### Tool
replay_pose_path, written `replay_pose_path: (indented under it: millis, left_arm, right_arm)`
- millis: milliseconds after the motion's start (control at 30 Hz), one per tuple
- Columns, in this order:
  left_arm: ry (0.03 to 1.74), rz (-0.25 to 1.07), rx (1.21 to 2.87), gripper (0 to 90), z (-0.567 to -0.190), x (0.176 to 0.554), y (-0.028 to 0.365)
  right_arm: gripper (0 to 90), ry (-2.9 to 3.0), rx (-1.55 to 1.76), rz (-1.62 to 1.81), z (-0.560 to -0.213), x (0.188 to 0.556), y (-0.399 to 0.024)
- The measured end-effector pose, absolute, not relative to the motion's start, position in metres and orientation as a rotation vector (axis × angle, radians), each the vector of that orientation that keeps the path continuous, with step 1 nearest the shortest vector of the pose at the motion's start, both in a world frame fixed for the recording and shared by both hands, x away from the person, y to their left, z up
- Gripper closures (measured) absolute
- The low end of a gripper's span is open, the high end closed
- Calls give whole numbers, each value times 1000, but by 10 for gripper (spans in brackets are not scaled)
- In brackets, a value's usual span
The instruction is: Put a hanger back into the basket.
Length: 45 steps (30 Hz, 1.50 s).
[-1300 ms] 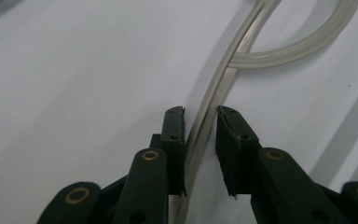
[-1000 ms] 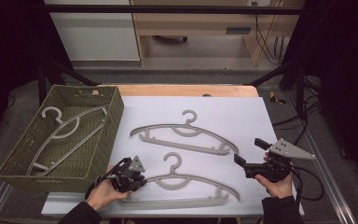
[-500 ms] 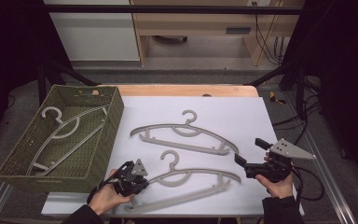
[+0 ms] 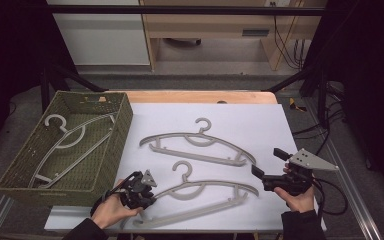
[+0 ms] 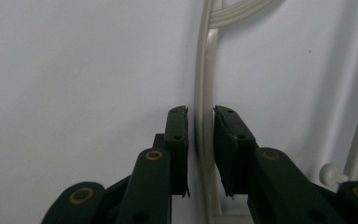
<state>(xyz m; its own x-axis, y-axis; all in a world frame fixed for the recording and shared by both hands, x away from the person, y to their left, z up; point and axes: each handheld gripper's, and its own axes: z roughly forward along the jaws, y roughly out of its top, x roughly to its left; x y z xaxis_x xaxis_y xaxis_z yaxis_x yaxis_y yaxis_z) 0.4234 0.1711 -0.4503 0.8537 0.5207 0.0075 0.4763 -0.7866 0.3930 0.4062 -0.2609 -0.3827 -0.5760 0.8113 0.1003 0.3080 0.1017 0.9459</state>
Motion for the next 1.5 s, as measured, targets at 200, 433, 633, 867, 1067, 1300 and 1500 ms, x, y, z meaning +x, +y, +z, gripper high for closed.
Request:
replay_pose_path:
  millis: [200, 433, 633, 867, 1067, 1300, 1500]
  left_arm:
    - [792, 172, 2661, 765, -450, 421, 167]
    - [821, 195, 2632, 821, -451, 419, 167]
    - [830, 155, 2567, 827, -451, 422, 175]
    - [814, 194, 2462, 828, -435, 417, 180]
    - [805, 200, 2424, 828, -427, 416, 184]
    - [825, 260, 2387, 828, -417, 413, 186]
    - [853, 333, 2347, 828, -402, 410, 191]
  right_arm:
    - [21, 1941, 1091, 1487, -382, 406, -260]
    - [21, 1945, 1084, 1486, -382, 406, -258]
    - [20, 1948, 1092, 1482, -383, 407, -259]
    - [20, 1949, 1091, 1486, -383, 407, -260]
    - [20, 1942, 1092, 1489, -383, 407, -261]
    - [20, 1933, 1093, 1488, -382, 405, -264]
    - [20, 1919, 1093, 1495, -380, 404, -267]
